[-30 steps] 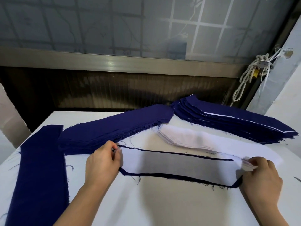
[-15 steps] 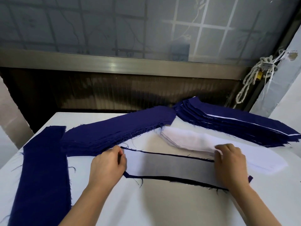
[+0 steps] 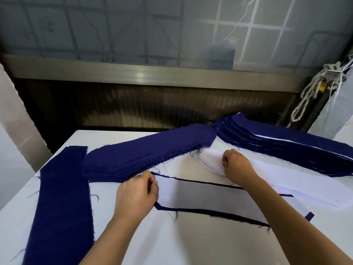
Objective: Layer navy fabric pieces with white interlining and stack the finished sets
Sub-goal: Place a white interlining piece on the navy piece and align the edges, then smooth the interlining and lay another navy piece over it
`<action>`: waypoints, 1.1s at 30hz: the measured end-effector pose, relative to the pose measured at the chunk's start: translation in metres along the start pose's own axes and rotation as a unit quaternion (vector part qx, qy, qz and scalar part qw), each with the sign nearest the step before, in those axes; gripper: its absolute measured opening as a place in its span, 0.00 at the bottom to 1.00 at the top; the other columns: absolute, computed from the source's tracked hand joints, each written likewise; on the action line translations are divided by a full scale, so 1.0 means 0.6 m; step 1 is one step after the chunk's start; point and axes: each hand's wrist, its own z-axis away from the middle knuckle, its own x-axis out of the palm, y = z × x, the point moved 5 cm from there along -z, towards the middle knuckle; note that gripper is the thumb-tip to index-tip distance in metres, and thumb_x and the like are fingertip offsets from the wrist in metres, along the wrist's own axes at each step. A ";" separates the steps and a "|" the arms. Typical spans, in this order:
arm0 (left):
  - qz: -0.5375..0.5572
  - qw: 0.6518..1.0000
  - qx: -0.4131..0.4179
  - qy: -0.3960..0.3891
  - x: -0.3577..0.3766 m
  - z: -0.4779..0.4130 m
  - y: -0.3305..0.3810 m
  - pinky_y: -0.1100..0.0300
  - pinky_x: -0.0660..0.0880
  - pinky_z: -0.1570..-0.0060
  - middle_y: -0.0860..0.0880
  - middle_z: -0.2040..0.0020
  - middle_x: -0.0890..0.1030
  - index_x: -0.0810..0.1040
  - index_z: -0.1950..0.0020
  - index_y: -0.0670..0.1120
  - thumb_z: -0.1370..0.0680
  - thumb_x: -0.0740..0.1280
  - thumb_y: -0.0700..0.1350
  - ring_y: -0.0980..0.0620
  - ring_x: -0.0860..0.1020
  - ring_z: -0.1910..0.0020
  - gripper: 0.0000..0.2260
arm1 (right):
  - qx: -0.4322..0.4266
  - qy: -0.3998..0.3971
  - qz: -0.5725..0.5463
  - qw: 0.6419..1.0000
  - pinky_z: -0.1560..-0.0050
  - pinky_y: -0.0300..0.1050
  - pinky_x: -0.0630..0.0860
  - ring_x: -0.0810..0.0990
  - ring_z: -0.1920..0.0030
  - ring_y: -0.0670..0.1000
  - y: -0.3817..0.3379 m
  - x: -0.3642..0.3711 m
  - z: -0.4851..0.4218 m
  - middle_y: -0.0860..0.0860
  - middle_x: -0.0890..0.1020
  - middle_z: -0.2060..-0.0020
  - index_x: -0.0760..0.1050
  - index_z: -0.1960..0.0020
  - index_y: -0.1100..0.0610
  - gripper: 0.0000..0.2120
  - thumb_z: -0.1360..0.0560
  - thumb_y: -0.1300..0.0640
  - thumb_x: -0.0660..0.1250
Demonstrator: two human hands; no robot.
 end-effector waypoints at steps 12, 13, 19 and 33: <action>0.021 1.000 -0.015 -0.004 0.002 -0.001 -0.004 0.57 0.73 0.64 0.57 0.68 0.79 0.73 0.57 0.54 0.21 0.62 0.51 0.56 0.76 0.67 0.05 | 0.106 -0.023 -0.275 0.955 0.54 0.42 0.73 0.77 0.54 0.51 0.051 -0.001 0.004 0.49 0.80 0.56 0.78 0.53 0.53 0.06 0.23 0.60 0.63; 0.022 1.000 -0.015 -0.003 0.002 -0.001 -0.005 0.56 0.74 0.64 0.57 0.68 0.79 0.73 0.57 0.54 0.21 0.62 0.51 0.56 0.76 0.67 0.05 | 0.112 -0.023 -0.286 0.952 0.55 0.41 0.72 0.77 0.54 0.50 0.053 -0.001 0.005 0.49 0.80 0.56 0.78 0.53 0.53 0.06 0.23 0.60 0.63; 0.046 0.998 -0.003 0.035 -0.005 0.004 0.001 0.60 0.69 0.71 0.58 0.71 0.77 0.73 0.58 0.54 0.21 0.63 0.48 0.57 0.74 0.71 0.06 | 0.118 -0.043 -0.316 0.940 0.56 0.41 0.72 0.75 0.57 0.50 0.045 -0.001 0.006 0.52 0.78 0.57 0.76 0.55 0.55 0.07 0.22 0.62 0.61; 0.106 0.993 0.033 0.042 -0.011 0.009 0.006 0.65 0.61 0.73 0.71 0.60 0.76 0.72 0.59 0.55 0.21 0.64 0.47 0.61 0.75 0.60 0.07 | -0.010 -0.006 0.010 1.000 0.52 0.43 0.73 0.75 0.53 0.54 -0.001 -0.009 0.008 0.55 0.75 0.51 0.76 0.50 0.61 0.06 0.22 0.63 0.61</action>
